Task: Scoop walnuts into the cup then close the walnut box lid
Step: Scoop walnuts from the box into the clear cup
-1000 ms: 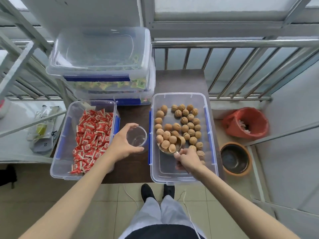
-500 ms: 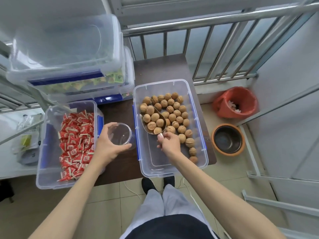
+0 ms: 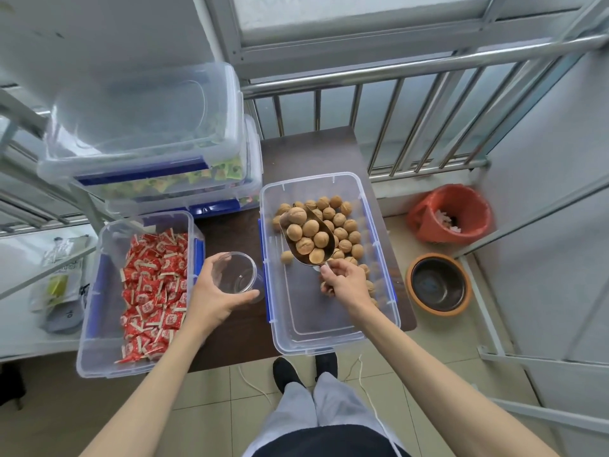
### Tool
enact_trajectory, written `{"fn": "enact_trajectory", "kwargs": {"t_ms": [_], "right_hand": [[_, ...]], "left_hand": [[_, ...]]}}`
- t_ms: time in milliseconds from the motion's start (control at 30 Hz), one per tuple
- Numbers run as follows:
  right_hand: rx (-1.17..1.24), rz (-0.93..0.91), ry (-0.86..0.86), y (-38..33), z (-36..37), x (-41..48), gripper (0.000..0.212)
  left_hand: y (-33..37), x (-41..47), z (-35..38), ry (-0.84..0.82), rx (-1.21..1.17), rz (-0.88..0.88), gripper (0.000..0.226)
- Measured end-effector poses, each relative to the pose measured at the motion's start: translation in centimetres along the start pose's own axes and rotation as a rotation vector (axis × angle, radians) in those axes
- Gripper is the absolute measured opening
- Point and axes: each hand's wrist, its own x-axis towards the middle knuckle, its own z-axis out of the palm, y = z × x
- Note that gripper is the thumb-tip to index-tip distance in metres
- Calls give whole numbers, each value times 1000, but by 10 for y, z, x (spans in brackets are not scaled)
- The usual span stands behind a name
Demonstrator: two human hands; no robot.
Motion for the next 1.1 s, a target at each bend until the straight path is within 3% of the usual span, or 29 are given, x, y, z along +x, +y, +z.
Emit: {"fn": "enact_trajectory", "kwargs": {"t_ms": [233, 467, 667, 900, 1100], "right_hand": [[-82, -26, -157, -12, -14, -9, 8], [-232, -64, -411, -40, -34, -14, 7], [-411, -30, -517, -78, -44, -17, 12], [-770, -131, -474, -109, -44, -17, 24], [-881, -117, -430, -123, -32, -23, 30]], "left_hand": [[10, 2, 6, 124, 25, 17, 86], [35, 17, 19, 215, 204, 222, 79], [54, 10, 29, 212, 436, 387, 82], [53, 5, 36, 183, 478, 409, 83], [49, 4, 37, 162, 462, 399, 83]]}}
